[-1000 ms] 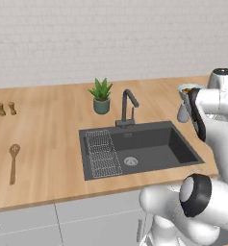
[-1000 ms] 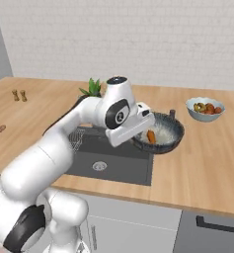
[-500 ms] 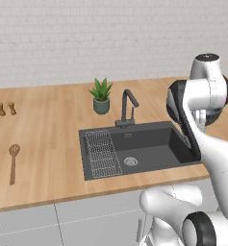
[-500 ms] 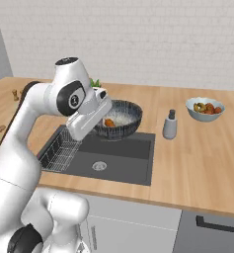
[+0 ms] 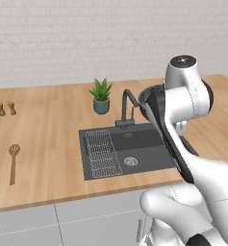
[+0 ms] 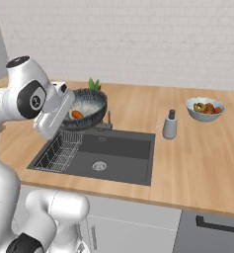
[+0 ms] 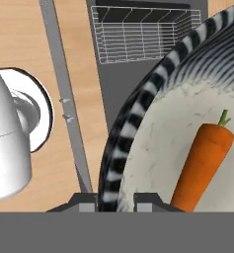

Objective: Pick the carrot from the sink and place it in the bowl. Then pick the bowl and place it in the microwave. Then close the microwave door and press the start button.

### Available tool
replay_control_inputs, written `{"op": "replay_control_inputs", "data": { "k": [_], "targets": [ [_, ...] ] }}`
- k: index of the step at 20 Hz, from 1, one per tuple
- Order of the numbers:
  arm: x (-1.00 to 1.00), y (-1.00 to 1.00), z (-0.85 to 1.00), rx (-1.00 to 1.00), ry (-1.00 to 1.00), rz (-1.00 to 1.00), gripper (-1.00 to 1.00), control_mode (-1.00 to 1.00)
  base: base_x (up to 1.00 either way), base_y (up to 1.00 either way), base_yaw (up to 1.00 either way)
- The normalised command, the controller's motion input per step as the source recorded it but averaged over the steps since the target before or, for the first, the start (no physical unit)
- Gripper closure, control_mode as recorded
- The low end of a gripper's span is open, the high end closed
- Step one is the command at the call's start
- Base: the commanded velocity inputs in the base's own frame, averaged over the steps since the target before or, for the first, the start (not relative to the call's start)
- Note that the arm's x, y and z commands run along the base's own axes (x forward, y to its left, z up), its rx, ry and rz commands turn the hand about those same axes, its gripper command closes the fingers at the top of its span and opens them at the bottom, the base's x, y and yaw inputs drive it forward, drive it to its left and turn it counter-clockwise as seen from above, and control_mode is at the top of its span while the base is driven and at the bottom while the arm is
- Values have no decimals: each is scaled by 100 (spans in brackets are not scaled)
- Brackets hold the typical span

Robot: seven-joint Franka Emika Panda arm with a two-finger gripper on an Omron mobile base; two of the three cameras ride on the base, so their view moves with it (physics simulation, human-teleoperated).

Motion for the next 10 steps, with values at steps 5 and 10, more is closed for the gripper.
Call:
{"op": "replay_control_inputs", "data": {
  "k": [5, 10],
  "targets": [
    [-44, 1, -1, 0, -5, 0, 100, -100, 0, 0, 0],
    [-15, 0, -1, 0, 0, 1, 100, -100, 0, 0, 0]
  ]
}}
